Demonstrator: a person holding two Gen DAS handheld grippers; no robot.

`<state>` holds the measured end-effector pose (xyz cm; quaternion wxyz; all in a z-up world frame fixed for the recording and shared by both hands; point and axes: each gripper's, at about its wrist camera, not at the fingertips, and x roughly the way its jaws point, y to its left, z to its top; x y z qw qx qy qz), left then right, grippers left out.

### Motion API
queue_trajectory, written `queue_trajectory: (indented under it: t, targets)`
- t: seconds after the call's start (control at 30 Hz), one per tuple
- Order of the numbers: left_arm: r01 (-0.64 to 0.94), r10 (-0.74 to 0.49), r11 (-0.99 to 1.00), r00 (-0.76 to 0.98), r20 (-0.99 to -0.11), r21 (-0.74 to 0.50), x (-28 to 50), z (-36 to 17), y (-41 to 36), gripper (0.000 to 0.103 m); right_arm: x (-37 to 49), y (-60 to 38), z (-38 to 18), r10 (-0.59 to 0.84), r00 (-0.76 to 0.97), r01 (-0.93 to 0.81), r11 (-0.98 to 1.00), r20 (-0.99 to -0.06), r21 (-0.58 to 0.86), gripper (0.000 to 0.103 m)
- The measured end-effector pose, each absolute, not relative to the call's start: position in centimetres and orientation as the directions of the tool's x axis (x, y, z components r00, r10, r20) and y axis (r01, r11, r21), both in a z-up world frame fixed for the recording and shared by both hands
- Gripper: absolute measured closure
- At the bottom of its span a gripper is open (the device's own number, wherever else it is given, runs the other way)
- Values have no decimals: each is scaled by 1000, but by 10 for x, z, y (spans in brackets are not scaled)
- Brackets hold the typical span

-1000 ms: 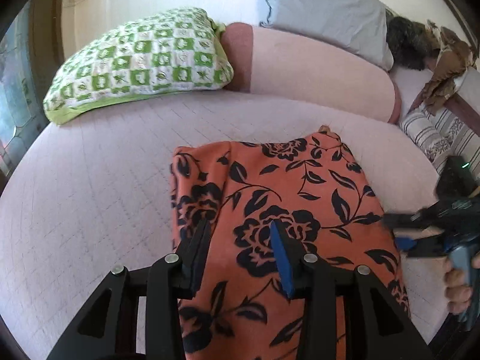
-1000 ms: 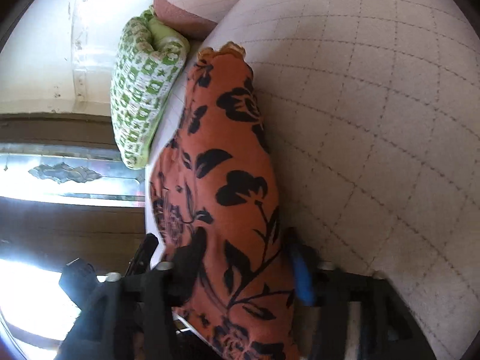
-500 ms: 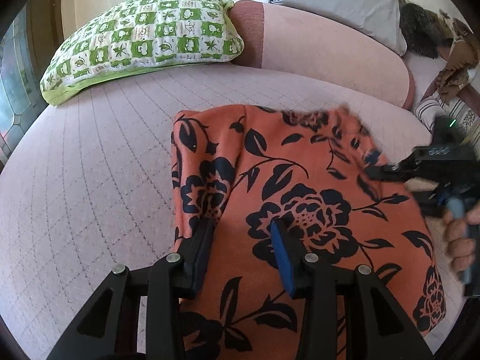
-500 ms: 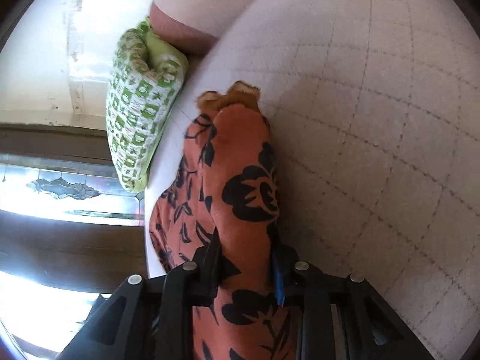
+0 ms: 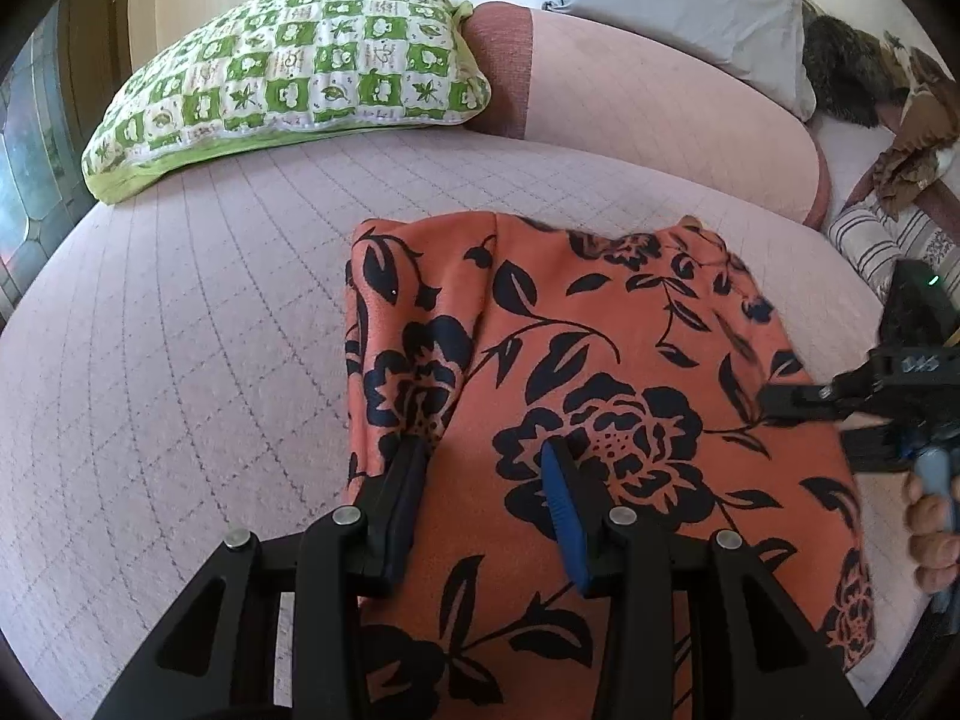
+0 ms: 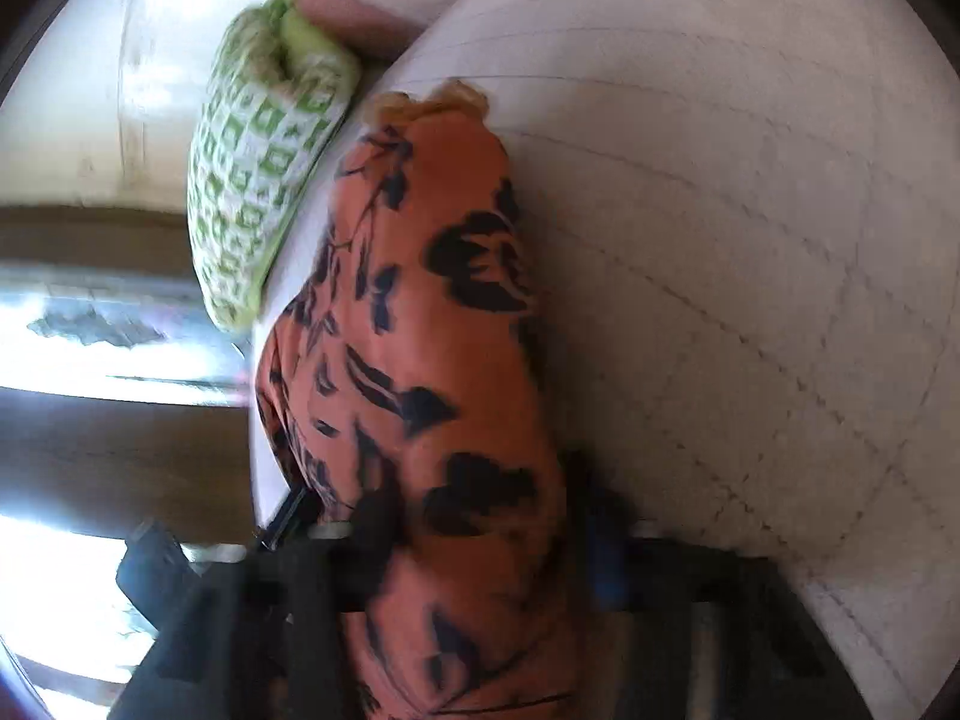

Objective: Fold small clothes

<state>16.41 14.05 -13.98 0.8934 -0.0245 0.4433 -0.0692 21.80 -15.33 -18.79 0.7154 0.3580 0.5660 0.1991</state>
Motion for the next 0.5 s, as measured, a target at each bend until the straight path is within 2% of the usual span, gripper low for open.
queue_trajectory:
  t: [0.03, 0.1, 0.13, 0.17, 0.2, 0.27, 0.37, 0.43, 0.5]
  targets:
    - [100, -144, 990, 597, -789, -105, 165, -140, 141, 61, 214, -151, -180, 675, 295, 93, 684, -676, 724, 61]
    - [94, -148, 989, 596, -789, -114, 165, -139, 142, 61, 208, -145, -165, 626, 303, 67, 739, -719, 671, 55]
    - [92, -147, 989, 597, -789, -114, 165, -138, 142, 61, 206, -147, -162, 609, 301, 83, 750, -734, 656, 40]
    - [93, -144, 990, 599, -787, -110, 164, -138, 142, 61, 201, -149, -157, 580, 315, 98, 768, -752, 633, 35]
    - [94, -141, 990, 602, -786, -105, 163, -137, 141, 61, 191, -152, -142, 527, 364, 92, 800, -768, 593, 35]
    - [101, -135, 991, 606, -784, -92, 160, -136, 140, 61, 177, -149, -118, 513, 410, 36, 817, -754, 575, 35]
    - [93, -129, 991, 610, -781, -91, 155, -134, 139, 61, 155, -123, -85, 561, 424, -104, 810, -711, 577, 35]
    - [90, -125, 992, 611, -781, -88, 151, -132, 139, 61, 147, -108, -85, 567, 413, -162, 816, -713, 555, 31]
    - [87, -121, 993, 611, -783, -85, 145, -130, 140, 60, 139, -93, -111, 560, 348, -163, 826, -752, 540, 25]
